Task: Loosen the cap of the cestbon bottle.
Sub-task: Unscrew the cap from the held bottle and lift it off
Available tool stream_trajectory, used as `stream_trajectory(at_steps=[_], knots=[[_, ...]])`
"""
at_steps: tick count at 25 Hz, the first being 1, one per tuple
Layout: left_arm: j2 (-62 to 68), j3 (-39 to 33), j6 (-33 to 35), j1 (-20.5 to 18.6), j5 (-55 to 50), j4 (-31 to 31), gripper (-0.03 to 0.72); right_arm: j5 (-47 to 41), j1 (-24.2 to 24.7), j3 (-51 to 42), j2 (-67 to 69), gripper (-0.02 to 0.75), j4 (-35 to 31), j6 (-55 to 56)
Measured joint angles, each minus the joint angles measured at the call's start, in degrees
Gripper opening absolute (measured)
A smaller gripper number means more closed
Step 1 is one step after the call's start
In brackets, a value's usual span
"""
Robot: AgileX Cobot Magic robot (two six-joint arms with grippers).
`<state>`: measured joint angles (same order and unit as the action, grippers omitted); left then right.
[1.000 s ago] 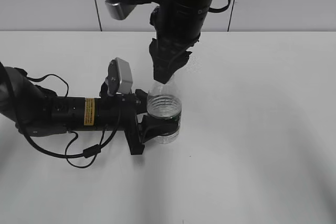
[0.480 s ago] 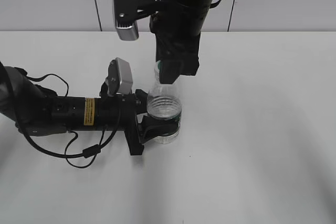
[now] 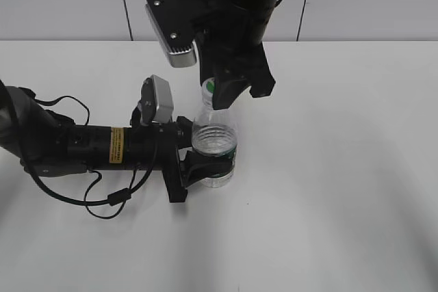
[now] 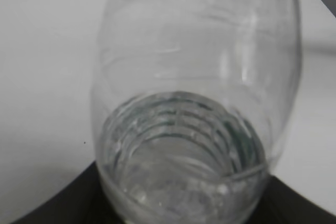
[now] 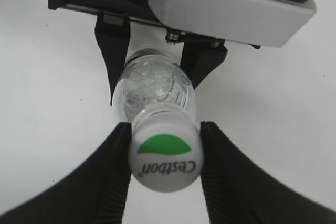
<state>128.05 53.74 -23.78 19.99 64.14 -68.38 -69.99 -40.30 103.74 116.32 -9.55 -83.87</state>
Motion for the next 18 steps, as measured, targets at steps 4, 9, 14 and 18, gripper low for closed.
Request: stream_trajectory(at_steps=[4, 9, 14, 18], knots=[[0.00, 0.00, 0.00, 0.00, 0.00, -0.12, 0.373, 0.00, 0.00, 0.00, 0.00, 0.309, -0.27, -5.00], [0.00, 0.00, 0.00, 0.00, 0.00, -0.17, 0.373, 0.00, 0.00, 0.00, 0.00, 0.309, -0.40, -8.53], [0.00, 0.00, 0.04, 0.00, 0.05, -0.24, 0.373, 0.00, 0.00, -0.05, -0.38, 0.309, -0.34, -8.85], [0.00, 0.00, -0.01, 0.00, 0.05, -0.30, 0.372, 0.00, 0.00, -0.05, -1.46, 0.300, -0.46, -8.99]])
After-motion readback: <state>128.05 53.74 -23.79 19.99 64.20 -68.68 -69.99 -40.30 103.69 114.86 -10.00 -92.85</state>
